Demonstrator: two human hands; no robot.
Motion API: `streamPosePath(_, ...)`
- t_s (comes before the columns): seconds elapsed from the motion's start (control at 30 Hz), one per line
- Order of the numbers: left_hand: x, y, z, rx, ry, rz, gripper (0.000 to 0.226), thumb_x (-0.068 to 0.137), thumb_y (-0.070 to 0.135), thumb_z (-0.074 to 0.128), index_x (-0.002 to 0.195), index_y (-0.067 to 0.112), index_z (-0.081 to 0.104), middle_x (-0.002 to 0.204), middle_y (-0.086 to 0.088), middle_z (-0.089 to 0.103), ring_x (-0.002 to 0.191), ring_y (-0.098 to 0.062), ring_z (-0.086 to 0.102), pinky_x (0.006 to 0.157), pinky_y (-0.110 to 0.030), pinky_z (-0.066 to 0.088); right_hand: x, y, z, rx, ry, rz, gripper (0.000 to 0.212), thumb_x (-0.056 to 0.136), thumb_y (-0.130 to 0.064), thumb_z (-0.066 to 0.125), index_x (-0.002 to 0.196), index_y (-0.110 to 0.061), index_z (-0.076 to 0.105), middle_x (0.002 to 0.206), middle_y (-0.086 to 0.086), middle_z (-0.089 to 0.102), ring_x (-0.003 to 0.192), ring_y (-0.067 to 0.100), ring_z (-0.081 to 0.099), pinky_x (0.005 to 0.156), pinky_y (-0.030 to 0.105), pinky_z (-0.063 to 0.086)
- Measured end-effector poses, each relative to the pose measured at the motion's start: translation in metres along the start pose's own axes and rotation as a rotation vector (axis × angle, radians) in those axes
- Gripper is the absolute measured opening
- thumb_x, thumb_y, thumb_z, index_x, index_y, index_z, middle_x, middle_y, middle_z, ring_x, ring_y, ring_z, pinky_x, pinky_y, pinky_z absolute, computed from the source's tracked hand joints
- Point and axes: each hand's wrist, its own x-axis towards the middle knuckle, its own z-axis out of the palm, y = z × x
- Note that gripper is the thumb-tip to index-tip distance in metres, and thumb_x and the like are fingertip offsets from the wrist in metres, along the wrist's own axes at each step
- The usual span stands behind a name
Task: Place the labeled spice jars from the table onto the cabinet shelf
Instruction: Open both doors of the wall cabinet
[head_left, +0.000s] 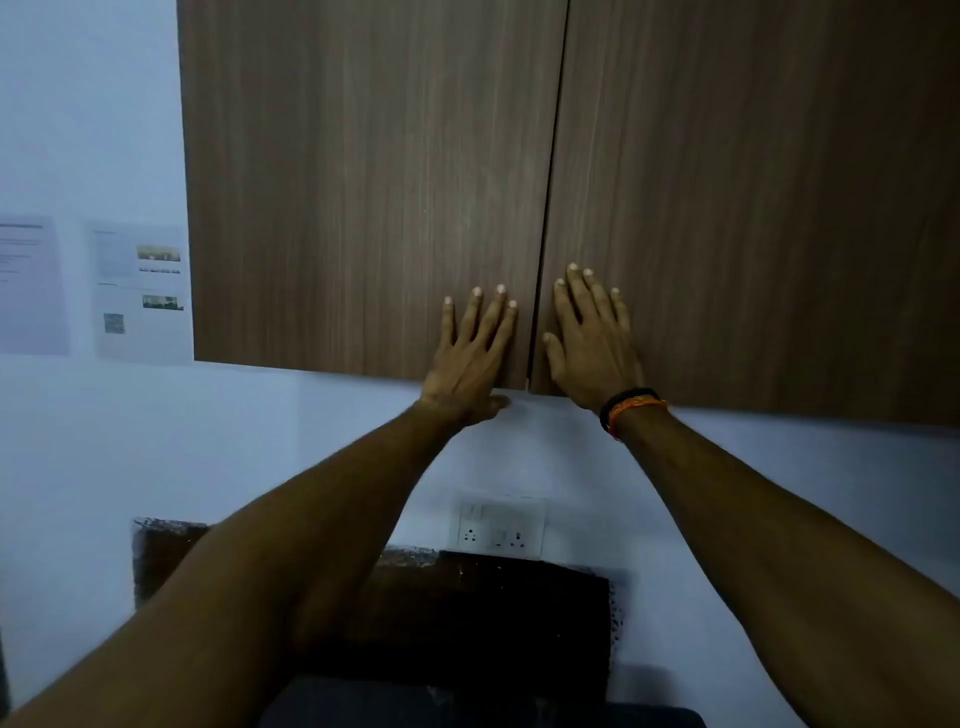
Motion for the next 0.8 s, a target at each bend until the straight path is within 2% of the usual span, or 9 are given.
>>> streamPosePath(0.1,0.007,0.001,0.000,0.056,0.003,-0.006,0.140,0.069,0.062,0.078,0.157,0.007,-0.015,0.165,-0.019,-0.019,0.151,-0.041,-0.017,0.119,-0.067,-0.002,0.003,0.002,0.001,-0.008,-0.009,-0.002,0.068,0.101,-0.036,0.043,0.158,-0.009,0.020,0.167,0.013,0.011,0.155,0.028,0.007,0.125,0.053,0.009)
streamPosePath(0.23,0.019,0.000,-0.005,0.152,0.032,0.076,0.138,0.066,0.044,0.083,0.157,0.004,-0.012,0.165,-0.021,-0.016,0.152,-0.042,-0.012,0.118,-0.069,0.002,0.007,0.000,0.001,-0.009,-0.021,-0.019,0.070,0.099,-0.033,0.046,0.159,-0.010,0.019,0.168,0.012,0.010,0.155,0.028,0.006,0.125,0.052,0.009)
streamPosePath(0.4,0.019,-0.006,-0.008,0.216,0.040,0.119,0.142,0.059,0.049,0.083,0.157,0.001,-0.008,0.164,-0.023,-0.014,0.153,-0.041,-0.010,0.119,-0.067,0.006,0.013,0.003,-0.004,0.026,0.050,-0.020,0.070,0.094,-0.024,0.050,0.157,-0.008,0.025,0.166,0.014,0.016,0.154,0.030,0.013,0.125,0.052,0.012)
streamPosePath(0.53,0.013,-0.006,-0.016,0.201,0.047,0.120,0.143,0.060,0.051,0.083,0.157,0.000,-0.009,0.164,-0.024,-0.014,0.153,-0.041,-0.011,0.119,-0.067,0.007,0.019,0.005,-0.012,0.011,0.102,-0.096,0.067,0.094,-0.017,0.049,0.156,-0.005,0.027,0.164,0.017,0.022,0.153,0.032,0.018,0.124,0.051,0.015)
streamPosePath(0.67,0.002,-0.003,-0.028,0.174,0.062,0.116,0.141,0.062,0.049,0.082,0.157,-0.001,-0.010,0.164,-0.025,-0.013,0.152,-0.042,-0.012,0.118,-0.068,0.007,0.030,-0.001,-0.027,0.150,0.174,-0.053,0.058,0.100,-0.017,0.043,0.155,-0.003,0.030,0.162,0.018,0.027,0.151,0.032,0.024,0.124,0.049,0.019)
streamPosePath(0.8,-0.013,-0.002,-0.047,0.159,0.092,0.126,0.138,0.062,0.046,0.082,0.156,-0.002,-0.008,0.164,-0.026,-0.011,0.152,-0.043,-0.010,0.117,-0.069,0.008,0.045,-0.020,-0.047,0.450,0.159,0.068,0.051,0.107,-0.021,0.038,0.153,-0.002,0.032,0.158,0.017,0.036,0.145,0.029,0.037,0.120,0.038,0.028)
